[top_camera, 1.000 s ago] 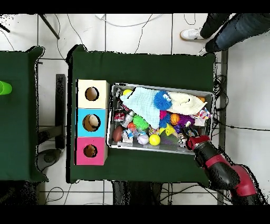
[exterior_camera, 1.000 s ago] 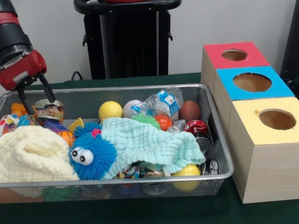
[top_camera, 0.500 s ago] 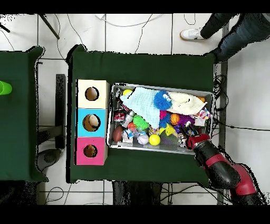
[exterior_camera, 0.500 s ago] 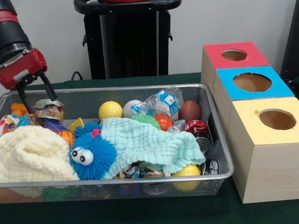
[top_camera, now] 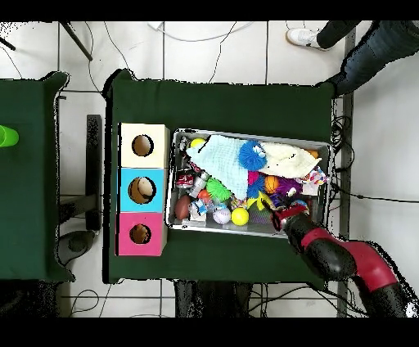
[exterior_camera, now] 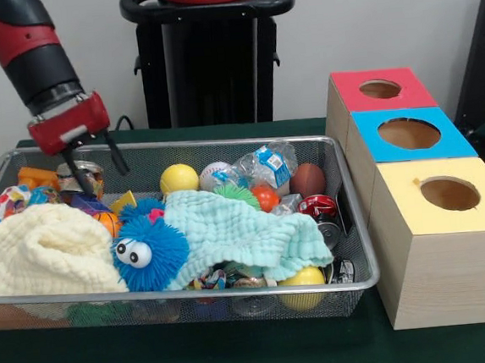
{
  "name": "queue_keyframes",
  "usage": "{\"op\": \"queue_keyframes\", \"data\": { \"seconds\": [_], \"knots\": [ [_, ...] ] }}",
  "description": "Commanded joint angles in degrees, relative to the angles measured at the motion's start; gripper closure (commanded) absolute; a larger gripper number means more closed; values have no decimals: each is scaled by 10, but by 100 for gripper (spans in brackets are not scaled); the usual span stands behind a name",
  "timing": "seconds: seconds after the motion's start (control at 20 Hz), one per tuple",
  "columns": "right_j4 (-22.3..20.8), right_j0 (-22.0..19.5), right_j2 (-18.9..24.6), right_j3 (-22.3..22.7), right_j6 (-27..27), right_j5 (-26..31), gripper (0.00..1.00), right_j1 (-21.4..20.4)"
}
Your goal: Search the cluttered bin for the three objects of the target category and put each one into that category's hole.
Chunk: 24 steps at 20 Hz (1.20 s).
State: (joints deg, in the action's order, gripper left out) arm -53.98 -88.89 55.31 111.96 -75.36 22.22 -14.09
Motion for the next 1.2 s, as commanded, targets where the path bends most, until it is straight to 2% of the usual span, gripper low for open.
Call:
{"op": "queue_keyframes", "data": {
  "seconds": [0.05,0.15,0.2,0.3,0.5,1.0,1.2],
  "knots": [
    [-33,190,-198,-26,-211,64,0,-139],
    [-28,223,-235,-73,-184,85,0,-92],
    [-8,223,-240,-82,-167,96,0,-82],
    [14,237,-257,-89,-141,118,0,-85],
    [35,250,-281,-103,-108,109,0,-73],
    [62,298,-331,-105,-90,84,0,-95],
    [74,333,-352,-110,-100,91,0,-109]
  ]
}}
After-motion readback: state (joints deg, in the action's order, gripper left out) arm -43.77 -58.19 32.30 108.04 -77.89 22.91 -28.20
